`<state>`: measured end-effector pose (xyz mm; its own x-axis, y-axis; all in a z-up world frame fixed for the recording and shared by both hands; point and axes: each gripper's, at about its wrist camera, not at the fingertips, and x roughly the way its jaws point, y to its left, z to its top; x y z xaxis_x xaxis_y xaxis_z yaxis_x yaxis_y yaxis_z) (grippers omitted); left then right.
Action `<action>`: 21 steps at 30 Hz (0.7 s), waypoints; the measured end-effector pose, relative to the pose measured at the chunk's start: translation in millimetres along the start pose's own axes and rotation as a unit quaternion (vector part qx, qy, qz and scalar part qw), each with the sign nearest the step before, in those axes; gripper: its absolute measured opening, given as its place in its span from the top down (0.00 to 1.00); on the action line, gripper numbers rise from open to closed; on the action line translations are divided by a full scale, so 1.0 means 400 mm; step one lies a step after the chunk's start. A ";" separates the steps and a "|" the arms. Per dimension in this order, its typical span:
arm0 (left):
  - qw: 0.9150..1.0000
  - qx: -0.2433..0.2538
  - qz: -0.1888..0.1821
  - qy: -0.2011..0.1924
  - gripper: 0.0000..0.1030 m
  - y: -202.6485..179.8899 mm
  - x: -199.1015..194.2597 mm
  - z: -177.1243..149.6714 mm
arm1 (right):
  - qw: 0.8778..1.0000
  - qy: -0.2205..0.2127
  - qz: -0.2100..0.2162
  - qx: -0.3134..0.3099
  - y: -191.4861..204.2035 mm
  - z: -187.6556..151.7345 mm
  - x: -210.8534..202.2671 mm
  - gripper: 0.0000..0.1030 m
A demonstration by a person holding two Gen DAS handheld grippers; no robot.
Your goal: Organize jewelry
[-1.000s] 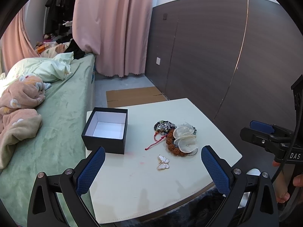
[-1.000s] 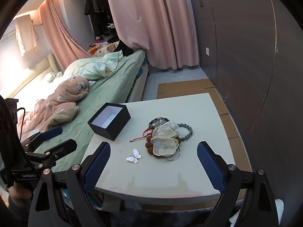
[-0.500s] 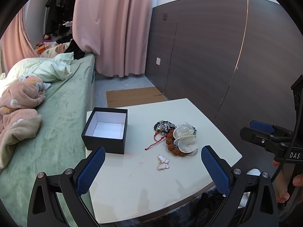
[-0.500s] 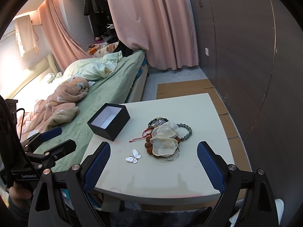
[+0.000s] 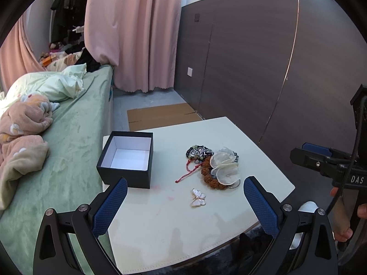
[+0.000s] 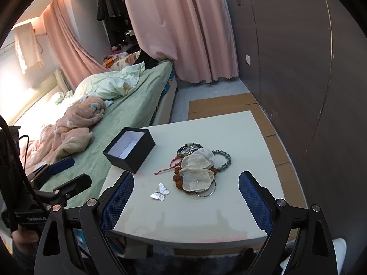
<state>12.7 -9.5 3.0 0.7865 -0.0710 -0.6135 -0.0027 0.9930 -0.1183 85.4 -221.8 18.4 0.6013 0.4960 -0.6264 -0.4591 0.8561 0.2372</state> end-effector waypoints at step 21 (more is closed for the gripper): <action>0.995 0.002 -0.027 0.101 0.22 -0.019 0.196 -0.048 | 0.986 0.060 0.023 0.153 -0.123 -0.018 0.087 0.10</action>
<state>62.6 -24.4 -59.3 0.6456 -0.1412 -0.7505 0.0381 0.9875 -0.1530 124.2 -247.9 -20.4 0.4949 0.5307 -0.6880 -0.2538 0.8456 0.4696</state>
